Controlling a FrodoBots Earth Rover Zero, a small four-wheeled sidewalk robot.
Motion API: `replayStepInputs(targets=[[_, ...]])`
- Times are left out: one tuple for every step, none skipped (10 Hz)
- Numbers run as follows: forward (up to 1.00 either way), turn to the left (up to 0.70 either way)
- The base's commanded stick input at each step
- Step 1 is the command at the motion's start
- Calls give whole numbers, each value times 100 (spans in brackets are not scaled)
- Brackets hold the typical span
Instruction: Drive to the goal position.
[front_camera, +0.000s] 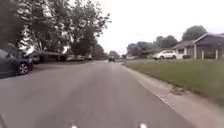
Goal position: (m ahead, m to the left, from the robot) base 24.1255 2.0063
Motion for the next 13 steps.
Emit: replayStepInputs(targets=[[100, 0], [100, 0], [100, 0], [100, 0], [100, 0], [100, 0], [100, 0], [100, 0], [100, 0], [100, 0], [100, 0], [100, 0], [100, 0]])
